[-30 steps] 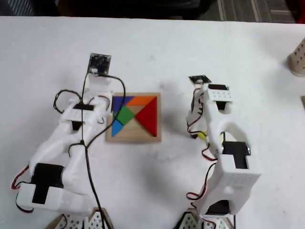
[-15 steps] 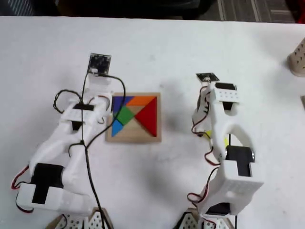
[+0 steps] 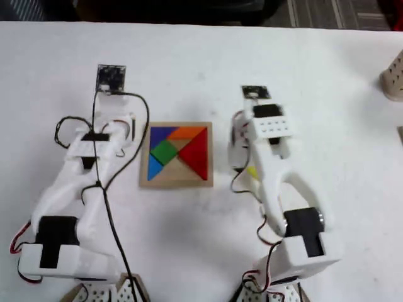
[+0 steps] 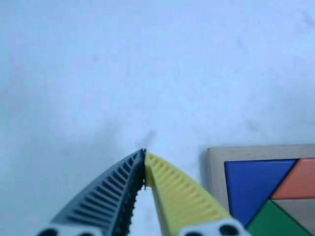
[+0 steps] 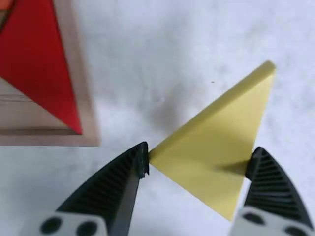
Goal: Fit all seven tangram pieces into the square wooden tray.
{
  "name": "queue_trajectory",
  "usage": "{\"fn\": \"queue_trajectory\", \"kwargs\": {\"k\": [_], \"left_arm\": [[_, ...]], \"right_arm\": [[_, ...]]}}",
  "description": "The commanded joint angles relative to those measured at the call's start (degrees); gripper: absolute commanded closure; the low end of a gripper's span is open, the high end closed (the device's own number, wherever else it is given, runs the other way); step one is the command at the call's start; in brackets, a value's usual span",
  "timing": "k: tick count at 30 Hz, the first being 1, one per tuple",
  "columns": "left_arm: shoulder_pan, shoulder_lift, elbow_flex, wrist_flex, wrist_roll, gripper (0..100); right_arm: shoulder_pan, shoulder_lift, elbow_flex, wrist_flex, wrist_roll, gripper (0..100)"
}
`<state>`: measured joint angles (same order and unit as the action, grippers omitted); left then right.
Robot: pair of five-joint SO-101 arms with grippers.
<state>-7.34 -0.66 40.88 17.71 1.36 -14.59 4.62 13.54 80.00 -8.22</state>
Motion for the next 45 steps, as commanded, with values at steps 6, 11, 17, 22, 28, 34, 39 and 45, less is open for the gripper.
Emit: {"fn": "queue_trajectory", "kwargs": {"k": [6,11,17,22,28,34,39,45], "left_arm": [[-3.56,-0.22,-4.57,-0.79,-0.18,98],[-4.26,-0.22,-4.66,-0.97,-0.18,98],[-4.44,-0.22,-4.66,-1.14,-0.18,98],[-4.26,-0.22,-4.66,-1.14,-0.18,98],[-4.09,-0.22,-4.66,-1.14,-0.18,98],[-4.0,-0.13,-4.57,-1.14,-0.18,98],[-1.8,-0.13,-4.13,-1.14,-0.18,98],[0.84,-0.13,-3.96,-0.88,-0.53,98]], "right_arm": [[-11.65,-3.03,-8.62,-4.62,-10.11,70.3],[-17.36,1.71,-10.81,-10.95,-10.2,70.4],[-19.38,14.73,-19.52,-11.12,-10.2,70.1],[-19.82,23.52,-28.75,-8.92,-9.58,68.6],[-20.53,31.6,-41.05,0.22,-4.57,58.2],[-16.84,34.42,-52.75,14.9,-0.35,58.3],[-8.04,31.25,-50.46,17.98,0.79,61.7],[-0.31,27.21,-43.34,12.97,0.79,69.6]]}}
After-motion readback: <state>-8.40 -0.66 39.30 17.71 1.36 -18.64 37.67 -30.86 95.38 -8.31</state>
